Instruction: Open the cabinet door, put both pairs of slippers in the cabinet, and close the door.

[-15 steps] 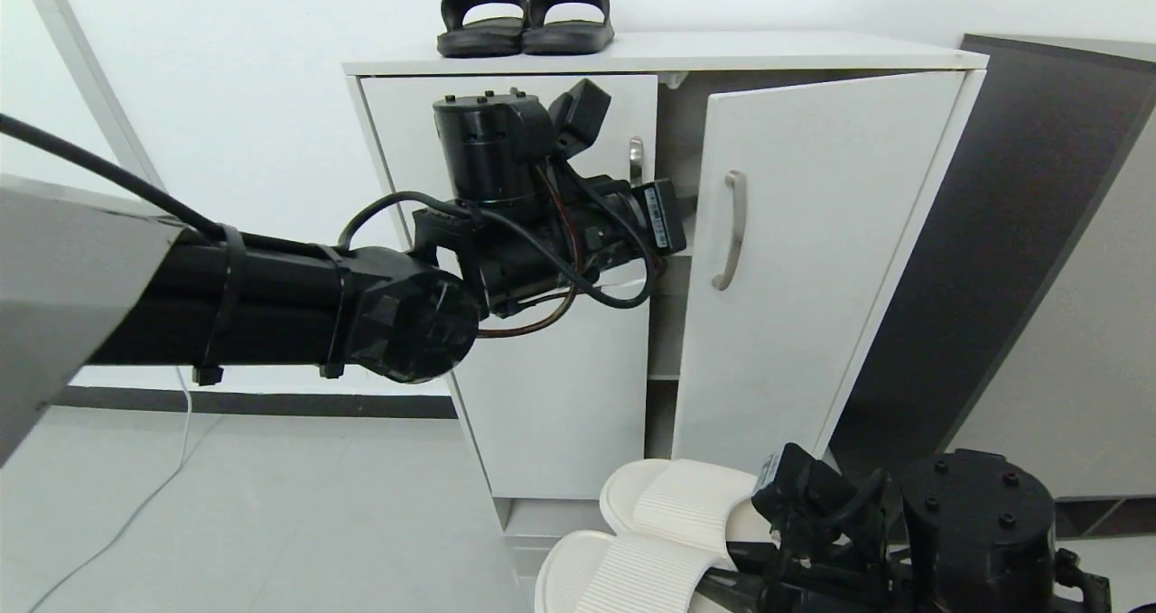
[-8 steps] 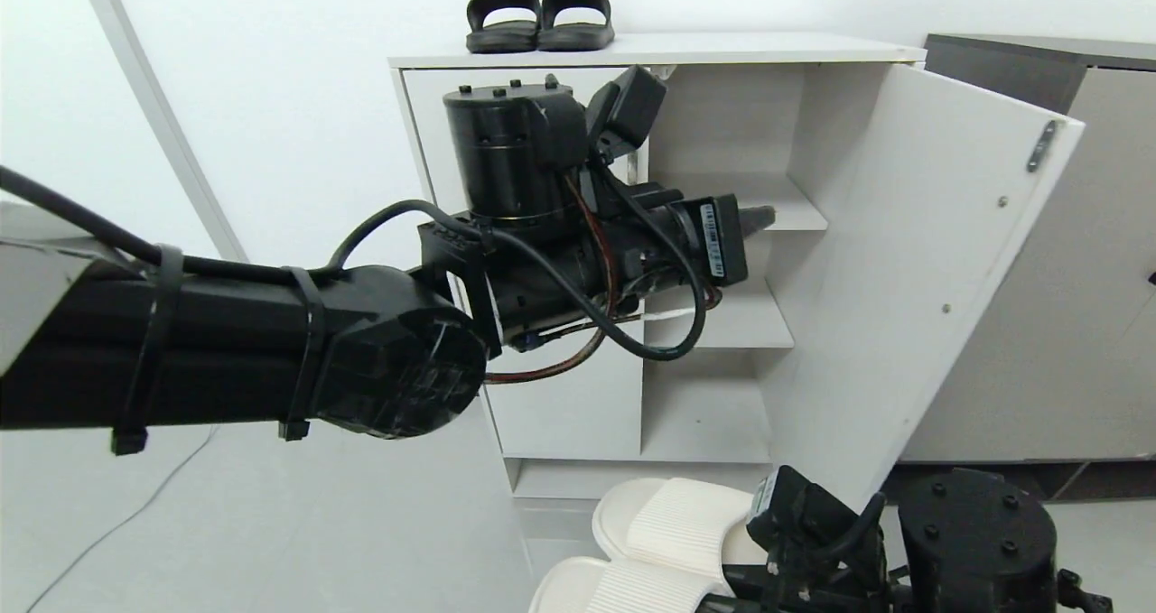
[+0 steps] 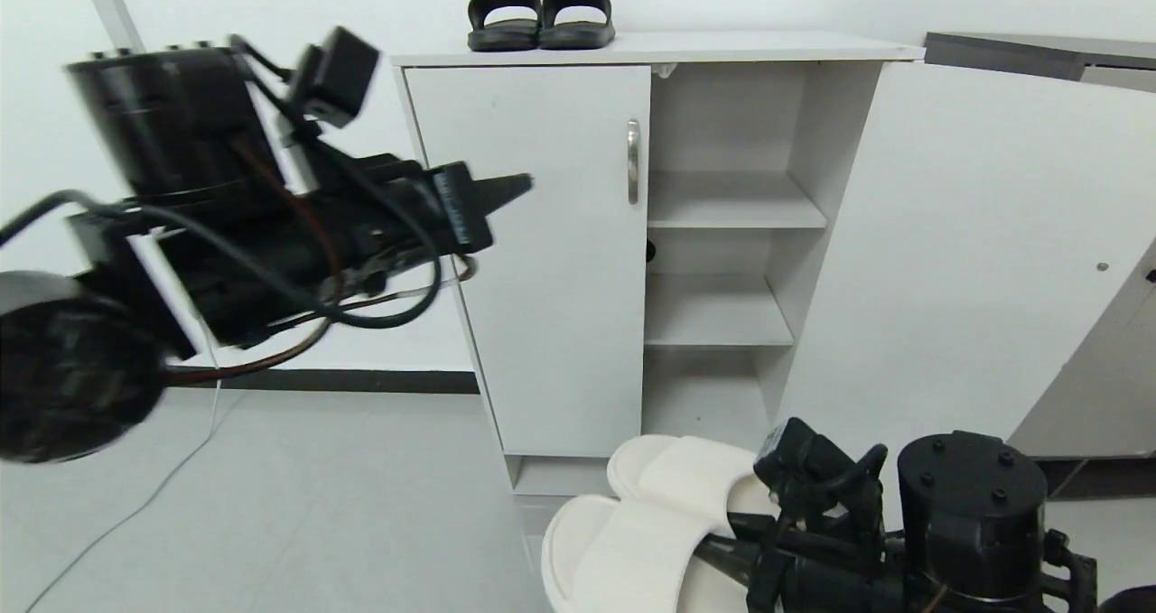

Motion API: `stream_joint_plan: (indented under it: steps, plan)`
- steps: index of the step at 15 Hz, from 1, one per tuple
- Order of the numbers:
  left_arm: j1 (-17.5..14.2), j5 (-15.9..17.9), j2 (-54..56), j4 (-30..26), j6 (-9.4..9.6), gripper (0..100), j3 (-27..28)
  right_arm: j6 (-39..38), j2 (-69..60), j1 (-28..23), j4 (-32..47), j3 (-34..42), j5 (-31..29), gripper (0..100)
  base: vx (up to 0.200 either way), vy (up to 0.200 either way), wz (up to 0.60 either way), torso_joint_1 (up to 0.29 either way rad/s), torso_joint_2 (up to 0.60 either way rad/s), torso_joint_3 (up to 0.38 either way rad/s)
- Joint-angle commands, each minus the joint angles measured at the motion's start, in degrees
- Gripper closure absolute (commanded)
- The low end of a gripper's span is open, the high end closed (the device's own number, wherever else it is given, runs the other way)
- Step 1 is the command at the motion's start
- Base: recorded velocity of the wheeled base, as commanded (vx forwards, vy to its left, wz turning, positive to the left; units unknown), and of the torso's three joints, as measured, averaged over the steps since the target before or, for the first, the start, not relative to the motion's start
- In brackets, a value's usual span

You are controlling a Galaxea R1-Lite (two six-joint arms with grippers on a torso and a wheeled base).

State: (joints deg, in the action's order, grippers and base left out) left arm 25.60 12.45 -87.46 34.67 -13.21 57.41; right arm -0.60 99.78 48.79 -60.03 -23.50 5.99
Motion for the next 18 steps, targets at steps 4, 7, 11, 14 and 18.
stream_joint_plan:
  steps: [4,7,11,14,18]
  plan:
    - [-12.59,-19.74,41.93,-14.63,9.70,100,-25.06,-4.41,3.67,-3.17,2.46,-9.28,-13.63,100,0.000,0.000,0.00,0.000,0.00,0.000]
    - [-21.03,-29.85,65.75,-38.63,10.05,100,-32.62,-6.43,3.76,-5.02,8.43,-13.32,-18.38,100,0.000,0.000,0.00,0.000,0.00,0.000]
    - [-28.59,-29.59,83.32,-41.26,11.72,100,-47.74,-6.43,3.14,-5.02,8.35,-13.15,-18.82,100,0.000,0.000,0.00,0.000,0.00,0.000]
    - [-25.60,-23.35,87.46,-37.66,12.16,100,-55.12,-6.43,3.14,-4.93,8.26,-12.88,-18.73,100,0.000,0.000,0.00,0.000,0.00,0.000]
    - [-25.60,-9.28,87.37,-33.44,12.25,100,-56.97,-6.43,3.67,-4.40,8.26,-12.88,-18.64,100,0.000,0.000,0.00,0.000,0.00,0.000]
